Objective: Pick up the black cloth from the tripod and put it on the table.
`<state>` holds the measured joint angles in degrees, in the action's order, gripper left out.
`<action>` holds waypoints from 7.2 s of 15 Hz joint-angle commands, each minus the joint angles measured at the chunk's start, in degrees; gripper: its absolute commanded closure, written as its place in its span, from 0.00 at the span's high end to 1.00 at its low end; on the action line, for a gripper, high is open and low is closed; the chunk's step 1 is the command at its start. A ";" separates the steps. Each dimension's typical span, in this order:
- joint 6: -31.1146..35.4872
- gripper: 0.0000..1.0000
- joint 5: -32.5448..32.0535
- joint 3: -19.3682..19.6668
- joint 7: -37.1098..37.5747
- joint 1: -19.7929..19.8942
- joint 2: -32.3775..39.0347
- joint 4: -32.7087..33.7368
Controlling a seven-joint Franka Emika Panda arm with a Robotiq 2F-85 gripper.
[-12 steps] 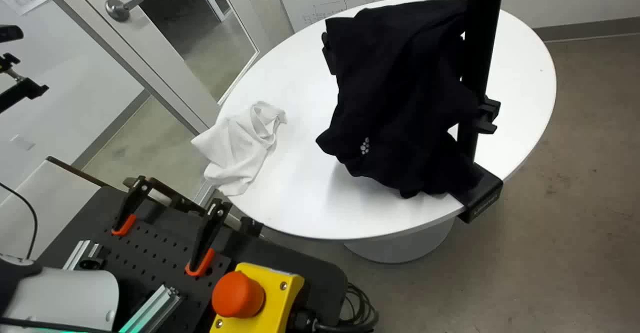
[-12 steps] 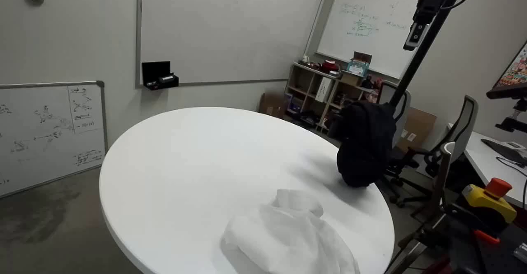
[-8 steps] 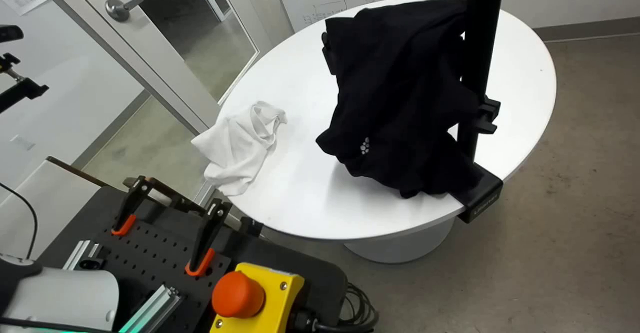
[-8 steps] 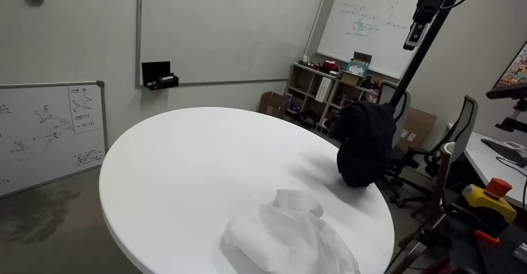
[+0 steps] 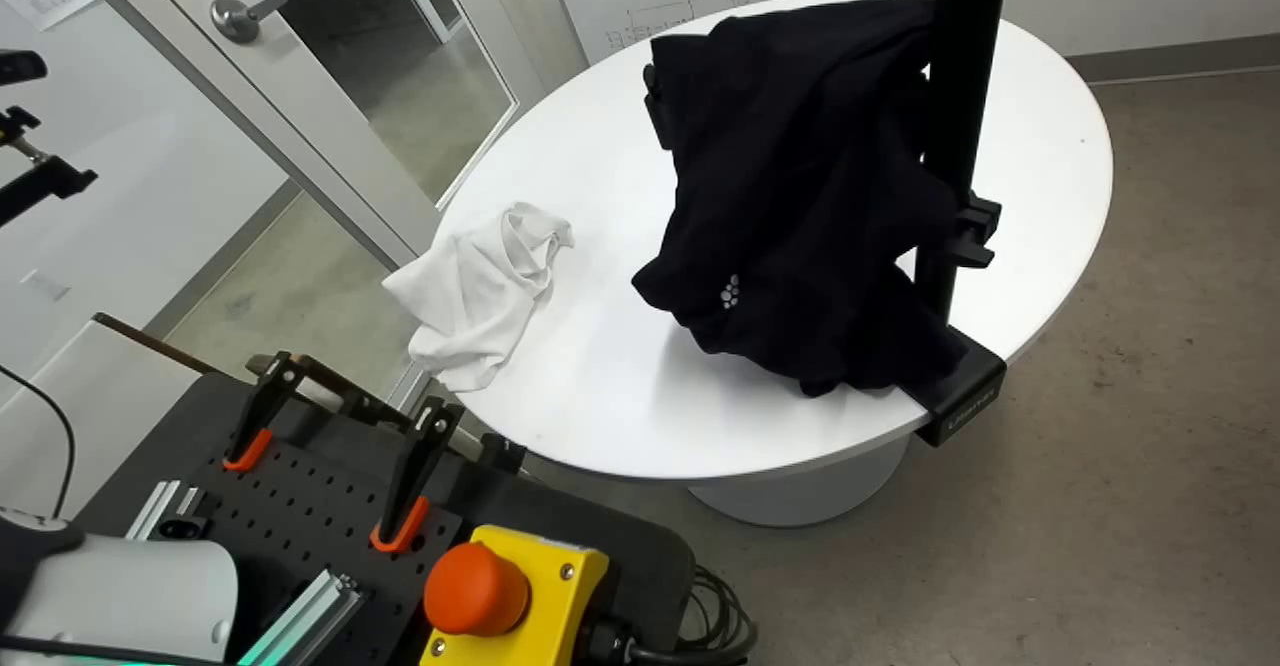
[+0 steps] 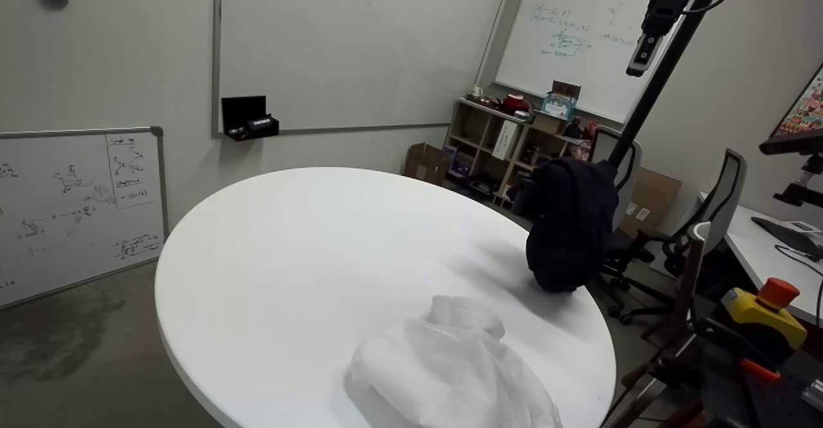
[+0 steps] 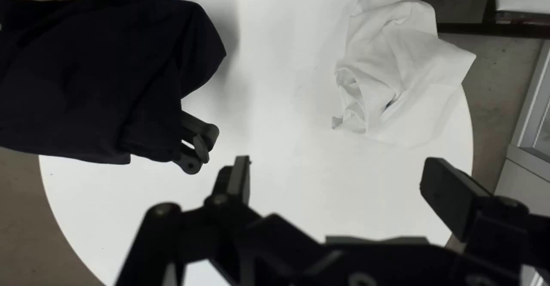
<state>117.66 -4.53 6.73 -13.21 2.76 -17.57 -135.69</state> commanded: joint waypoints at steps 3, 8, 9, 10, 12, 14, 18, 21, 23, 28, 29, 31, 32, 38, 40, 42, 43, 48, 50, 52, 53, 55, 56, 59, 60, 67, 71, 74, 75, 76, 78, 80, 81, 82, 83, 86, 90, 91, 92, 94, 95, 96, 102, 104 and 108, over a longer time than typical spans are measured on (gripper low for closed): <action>10.38 1.00 1.05 2.53 -1.72 2.01 4.79 4.19; 12.37 1.00 2.92 5.45 2.76 5.66 10.85 10.35; 11.44 1.00 3.43 5.95 4.63 6.60 11.93 11.60; 10.91 1.00 3.92 6.52 5.88 7.51 13.16 12.87; 11.71 1.00 5.21 7.38 9.07 9.03 15.72 14.84; 12.94 1.00 5.36 7.89 13.36 10.33 18.44 16.16; 7.81 1.00 2.83 7.22 5.73 10.55 21.75 16.41; 5.09 1.00 1.47 6.64 -0.70 10.69 24.24 16.81; 3.06 1.00 -0.01 6.45 -4.92 10.99 25.92 17.36; 0.99 1.00 -9.14 6.27 -11.35 10.73 28.33 16.56; 1.28 1.00 -11.88 6.17 -11.45 10.37 28.40 15.94; 1.84 1.00 -17.40 5.86 -11.58 9.71 28.29 14.89; 2.53 1.00 -20.42 5.66 -11.25 9.31 28.07 14.04; 7.76 1.00 -39.26 4.70 -9.37 7.37 28.36 11.31; 5.27 1.00 -38.75 3.69 -12.23 7.62 30.15 12.46; 2.72 1.00 -35.12 2.37 -15.79 7.76 30.49 12.27; 2.20 1.00 -34.27 1.94 -15.90 7.71 30.66 12.00; 4.60 1.00 -29.53 0.10 -13.71 7.42 30.59 9.13; 8.79 1.00 -29.59 0.02 -11.59 7.35 30.14 7.52; 13.58 1.00 -31.04 0.35 -9.41 7.17 30.27 6.26; 15.70 1.00 -31.66 0.53 -8.45 7.08 30.36 5.71; 20.31 1.00 -33.58 0.96 -6.12 6.84 30.51 4.39; 22.35 1.00 -34.70 1.15 -4.85 6.71 30.57 3.78; 27.79 1.00 -38.71 1.90 -0.52 6.45 30.98 2.56; 29.12 1.00 -40.17 2.21 1.04 6.42 31.17 2.42; 32.20 0.99 -45.48 4.00 8.23 6.60 32.34 3.66; 31.97 0.69 -46.53 4.60 10.78 6.71 32.71 4.06; 31.71 0.48 -46.68 4.79 11.95 6.71 32.95 4.20; 31.68 0.42 -46.71 4.82 12.36 6.70 33.01 4.25; 31.53 0.32 -46.51 4.81 12.50 6.71 33.08 4.34; 31.40 0.16 -46.27 4.82 12.96 6.70 33.23 4.53; 31.32 0.03 -46.01 4.82 13.33 6.69 33.45 4.82; 31.28 0.00 -45.79 4.79 13.55 6.70 33.54 4.98; 31.17 0.00 -45.37 4.72 13.68 6.75 33.54 5.13; 31.09 0.00 -45.10 4.67 13.78 6.79 33.48 5.22; 28.51 0.01 -39.10 3.51 11.10 7.46 32.24 5.62; 18.43 0.01 -19.28 0.50 1.06 9.40 26.82 7.36; 15.62 0.01 -14.95 1.08 -0.98 8.64 25.42 8.37; 12.36 0.01 -11.00 0.82 -3.15 8.79 23.55 9.51; 6.68 0.01 -5.15 1.01 -6.10 8.46 19.91 11.40; 4.05 0.01 -3.13 1.19 -7.21 8.21 18.48 12.58; 1.68 0.01 -1.23 1.23 -8.13 7.82 16.52 13.00; -7.88 0.01 6.20 0.90 -11.07 4.39 8.03 15.36; -9.65 0.01 7.99 0.42 -10.43 2.80 6.48 16.49; -11.86 0.01 12.11 -0.37 -9.41 -0.11 4.66 20.16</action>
<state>109.16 4.18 6.63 -22.70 4.34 -11.95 -119.17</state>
